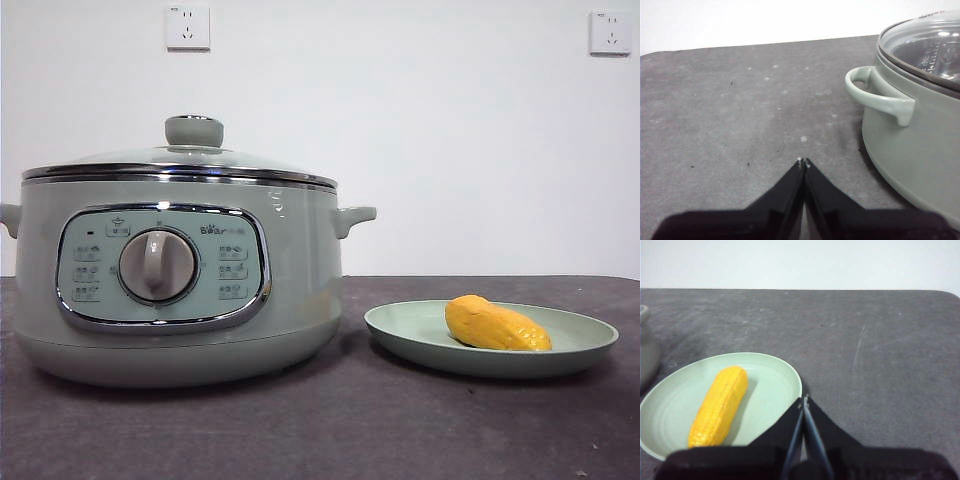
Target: Take the corn out from the steamer,put the corn on the plate,close the lid
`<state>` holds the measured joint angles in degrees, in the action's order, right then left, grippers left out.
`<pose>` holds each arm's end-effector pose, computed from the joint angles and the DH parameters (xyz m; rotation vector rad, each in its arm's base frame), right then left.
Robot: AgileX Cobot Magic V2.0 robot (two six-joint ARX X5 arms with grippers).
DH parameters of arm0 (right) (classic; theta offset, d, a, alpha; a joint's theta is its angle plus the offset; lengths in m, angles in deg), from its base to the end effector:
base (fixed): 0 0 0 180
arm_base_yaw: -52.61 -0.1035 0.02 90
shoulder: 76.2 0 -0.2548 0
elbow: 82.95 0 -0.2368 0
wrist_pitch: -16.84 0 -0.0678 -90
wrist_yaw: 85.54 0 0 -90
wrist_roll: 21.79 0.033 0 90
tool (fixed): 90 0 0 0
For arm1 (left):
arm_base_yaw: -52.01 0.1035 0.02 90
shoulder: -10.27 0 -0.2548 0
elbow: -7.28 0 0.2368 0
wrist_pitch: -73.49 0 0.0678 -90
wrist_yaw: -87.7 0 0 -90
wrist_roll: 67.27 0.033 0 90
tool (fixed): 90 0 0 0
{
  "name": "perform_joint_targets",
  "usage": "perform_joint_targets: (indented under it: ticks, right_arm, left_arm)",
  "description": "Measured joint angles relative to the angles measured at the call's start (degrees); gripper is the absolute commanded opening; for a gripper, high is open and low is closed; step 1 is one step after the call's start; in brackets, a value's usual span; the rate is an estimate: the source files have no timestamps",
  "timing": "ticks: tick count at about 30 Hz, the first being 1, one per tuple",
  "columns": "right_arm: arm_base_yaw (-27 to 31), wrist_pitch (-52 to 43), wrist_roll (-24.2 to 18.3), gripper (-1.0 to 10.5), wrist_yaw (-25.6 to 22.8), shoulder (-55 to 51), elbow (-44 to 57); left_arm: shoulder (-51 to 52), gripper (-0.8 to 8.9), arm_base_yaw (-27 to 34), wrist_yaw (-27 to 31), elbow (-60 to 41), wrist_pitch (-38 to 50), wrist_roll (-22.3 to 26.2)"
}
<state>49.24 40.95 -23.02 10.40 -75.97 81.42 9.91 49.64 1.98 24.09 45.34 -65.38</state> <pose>0.0926 0.0089 0.1522 -0.0180 0.1504 0.1638 0.0910 -0.0013 0.1517 0.0447 0.2044 0.0299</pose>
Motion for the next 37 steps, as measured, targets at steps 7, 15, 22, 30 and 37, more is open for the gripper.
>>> perform_joint_targets:
  ticks: [7,15,22,30,37]
  right_arm:
    - [0.0,0.0,1.0,0.0,-0.2,0.0,0.0]
    - [0.0,0.0,1.1,0.0,-0.2,0.0,0.0]
    - [0.0,0.0,1.1,0.0,-0.2,0.0,0.0]
    - [0.0,0.0,1.1,0.0,-0.1,0.0,0.0]
    - [0.0,0.0,1.1,0.0,-0.2,0.0,0.0]
  left_arm:
    - [0.0,-0.03,0.0,0.0,0.0,0.0,0.0]
    - [0.0,-0.03,0.0,0.0,0.0,0.0,0.0]
    - [0.0,-0.03,0.0,0.0,0.0,0.0,0.0]
    - [0.0,-0.03,0.0,0.0,0.0,0.0,0.0]
    - [0.0,-0.03,0.0,0.0,0.0,0.0,0.0]
